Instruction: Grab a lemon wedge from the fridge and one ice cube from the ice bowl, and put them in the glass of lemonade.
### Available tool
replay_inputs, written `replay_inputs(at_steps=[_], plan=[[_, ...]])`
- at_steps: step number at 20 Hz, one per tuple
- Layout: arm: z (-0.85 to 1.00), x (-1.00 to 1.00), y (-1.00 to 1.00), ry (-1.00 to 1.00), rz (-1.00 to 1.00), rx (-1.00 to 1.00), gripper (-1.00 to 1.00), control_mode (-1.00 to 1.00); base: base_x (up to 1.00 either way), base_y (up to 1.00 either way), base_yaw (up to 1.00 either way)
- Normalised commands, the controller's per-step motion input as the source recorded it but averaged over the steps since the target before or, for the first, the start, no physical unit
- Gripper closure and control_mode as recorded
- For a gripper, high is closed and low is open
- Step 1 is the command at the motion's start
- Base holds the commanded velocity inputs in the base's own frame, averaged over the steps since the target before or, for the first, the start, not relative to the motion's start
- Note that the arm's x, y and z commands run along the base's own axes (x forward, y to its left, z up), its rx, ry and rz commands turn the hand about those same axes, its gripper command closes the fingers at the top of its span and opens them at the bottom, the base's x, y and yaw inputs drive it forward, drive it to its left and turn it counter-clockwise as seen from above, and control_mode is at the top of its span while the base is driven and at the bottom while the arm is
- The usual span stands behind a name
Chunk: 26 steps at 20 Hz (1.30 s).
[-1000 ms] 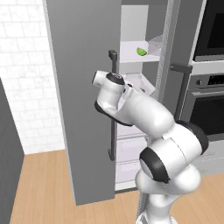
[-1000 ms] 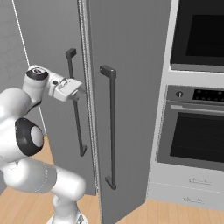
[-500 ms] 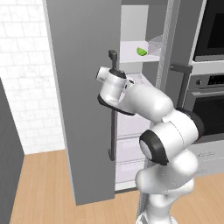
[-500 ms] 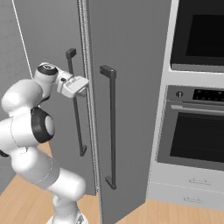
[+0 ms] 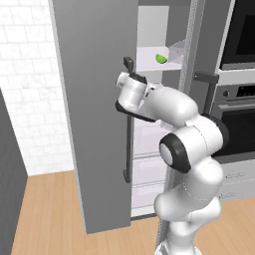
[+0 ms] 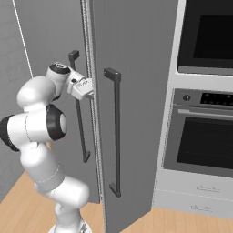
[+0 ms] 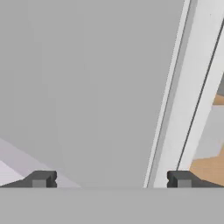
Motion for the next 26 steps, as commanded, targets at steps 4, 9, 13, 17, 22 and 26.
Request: replay_inputs(at_steps=[4,9,13,17,22,26], plan=[[0.0,-0.35,-0.4,0.0,-0.13,0.0,-1.0,-1.0,0.0,0.0,0.0],[0.0,-0.77,-0.43,0.0,-0.03,0.0,-1.0,-1.0,0.0,0.0,0.0],[0.0,-0.92,-0.53,0.0,0.0,0.0,-1.0,-1.0,0.0,0.0,0.0],[0.0,-0.88,-0.7,0.0,0.0,0.0,-1.0,-1.0,0.0,0.0,0.0],[0.0,-0.79,-0.79,0.0,0.07,0.0,-1.0,-1.0,0.0,0.0,0.0],[0.0,-0.44,-0.64,0.0,0.38,-0.01,-1.0,-1.0,0.0,0.0,0.0]])
